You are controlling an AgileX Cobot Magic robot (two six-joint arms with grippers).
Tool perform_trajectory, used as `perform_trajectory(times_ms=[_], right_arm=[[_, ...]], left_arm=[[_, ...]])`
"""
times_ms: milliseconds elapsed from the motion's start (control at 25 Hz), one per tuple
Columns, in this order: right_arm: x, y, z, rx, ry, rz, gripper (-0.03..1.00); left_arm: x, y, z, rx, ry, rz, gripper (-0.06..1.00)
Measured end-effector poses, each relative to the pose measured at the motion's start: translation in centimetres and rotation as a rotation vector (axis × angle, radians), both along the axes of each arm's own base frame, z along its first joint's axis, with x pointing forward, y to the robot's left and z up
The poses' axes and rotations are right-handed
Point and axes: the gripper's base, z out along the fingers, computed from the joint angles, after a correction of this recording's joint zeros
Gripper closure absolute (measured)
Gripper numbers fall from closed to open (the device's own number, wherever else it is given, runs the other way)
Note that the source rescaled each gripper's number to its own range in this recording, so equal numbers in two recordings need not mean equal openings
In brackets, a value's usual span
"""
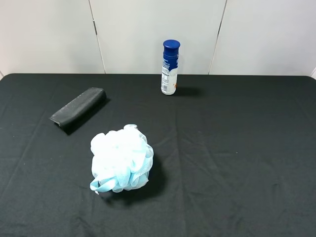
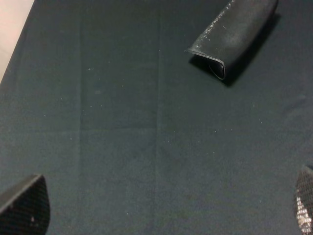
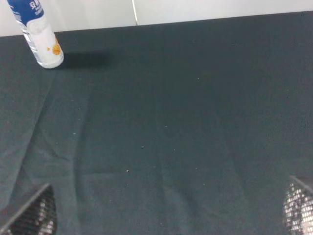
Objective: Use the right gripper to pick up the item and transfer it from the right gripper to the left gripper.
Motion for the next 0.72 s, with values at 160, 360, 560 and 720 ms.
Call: perform_trajectory(times_ms=[160,360,560,720], right_arm=[[0.00,0.06,0.00,0.004,0.000,-0.055,-0.03],[0.00,0.08,0.00,0.004,0.000,-0.107,-0.03],[0.00,0.08,0.00,0.004,0.000,-0.107,-0.03],[0.00,0.08,-0.01,0.004,0.001,-0.107,-0.03]], left_arm=[[0.00,0.00,0.00,0.000,0.000,0.000,-0.06],[0.00,0.00,0.00,0.000,0.000,0.000,-0.06],[0.00,0.00,0.00,0.000,0.000,0.000,-0.06],[0.00,0.00,0.00,0.000,0.000,0.000,-0.06]])
